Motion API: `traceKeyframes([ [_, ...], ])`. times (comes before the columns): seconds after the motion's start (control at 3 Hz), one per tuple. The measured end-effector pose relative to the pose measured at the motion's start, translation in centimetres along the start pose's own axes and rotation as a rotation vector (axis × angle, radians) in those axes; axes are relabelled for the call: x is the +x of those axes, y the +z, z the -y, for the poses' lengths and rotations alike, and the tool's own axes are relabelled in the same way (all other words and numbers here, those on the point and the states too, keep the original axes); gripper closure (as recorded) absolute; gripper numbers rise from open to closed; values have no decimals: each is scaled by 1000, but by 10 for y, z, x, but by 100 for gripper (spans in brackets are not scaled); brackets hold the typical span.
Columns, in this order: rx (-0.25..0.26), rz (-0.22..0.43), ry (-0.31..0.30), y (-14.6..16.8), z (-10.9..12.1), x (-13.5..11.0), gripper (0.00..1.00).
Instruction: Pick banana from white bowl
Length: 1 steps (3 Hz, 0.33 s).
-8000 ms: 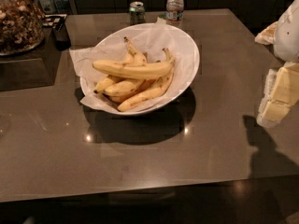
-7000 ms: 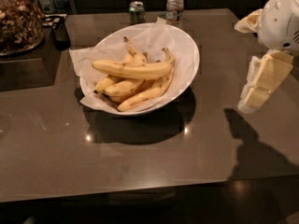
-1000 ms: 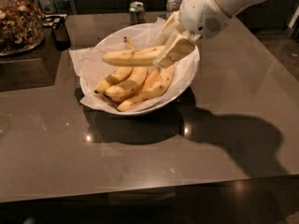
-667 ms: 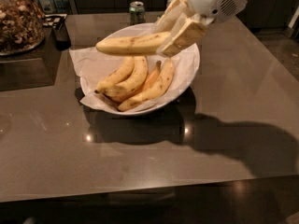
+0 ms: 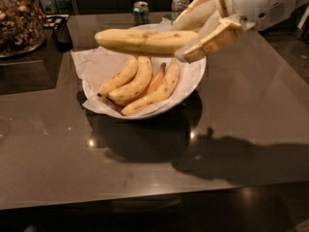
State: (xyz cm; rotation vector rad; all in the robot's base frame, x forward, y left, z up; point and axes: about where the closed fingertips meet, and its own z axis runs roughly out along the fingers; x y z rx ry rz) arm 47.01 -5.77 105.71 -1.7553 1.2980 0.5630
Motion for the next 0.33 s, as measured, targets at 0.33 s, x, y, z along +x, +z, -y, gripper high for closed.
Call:
traceKeyframes([
  [0.33,25,47,56,-16,-25,-2,100],
])
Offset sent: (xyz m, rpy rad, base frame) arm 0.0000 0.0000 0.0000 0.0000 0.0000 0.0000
